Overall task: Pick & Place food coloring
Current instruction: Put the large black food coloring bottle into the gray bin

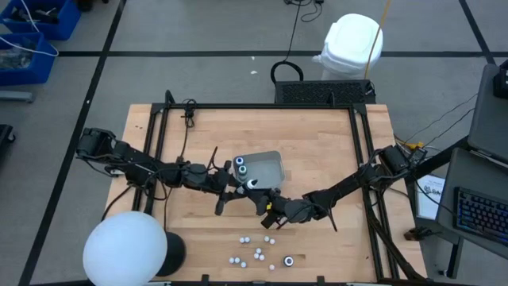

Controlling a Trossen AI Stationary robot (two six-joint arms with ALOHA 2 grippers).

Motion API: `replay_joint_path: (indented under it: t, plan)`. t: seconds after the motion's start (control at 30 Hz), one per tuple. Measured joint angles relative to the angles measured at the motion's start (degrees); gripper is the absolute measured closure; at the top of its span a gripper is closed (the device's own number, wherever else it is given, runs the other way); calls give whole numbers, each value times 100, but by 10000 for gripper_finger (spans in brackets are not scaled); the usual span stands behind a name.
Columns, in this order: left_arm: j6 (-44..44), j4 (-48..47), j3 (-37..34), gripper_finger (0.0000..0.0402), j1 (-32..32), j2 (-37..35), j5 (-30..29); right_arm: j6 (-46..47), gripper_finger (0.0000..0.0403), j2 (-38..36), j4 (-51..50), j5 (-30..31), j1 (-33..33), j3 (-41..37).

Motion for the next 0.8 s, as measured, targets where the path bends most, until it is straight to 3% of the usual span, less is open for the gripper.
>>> replay_joint_path:
  t: [0.33, 0.4, 0.6, 0.7, 0.8]
  plan:
    - [339, -115, 1, 286, 12, 12, -203, 1, 230, -57, 2463, 543, 436, 31]
    - [454, -143, -7, 286, 2, 20, -217, 360, 231, -157, 2774, 558, 533, 31]
    - [894, -150, -7, 286, -158, 20, -565, 2950, 234, -758, 2501, 903, 684, 20]
    - [1145, -138, -7, 286, -272, 20, -818, 4920, 235, -1239, 1553, 837, 717, -47]
    - [1360, -134, -6, 287, -409, 20, -1066, 7089, 237, -1802, -129, 267, 662, -112]
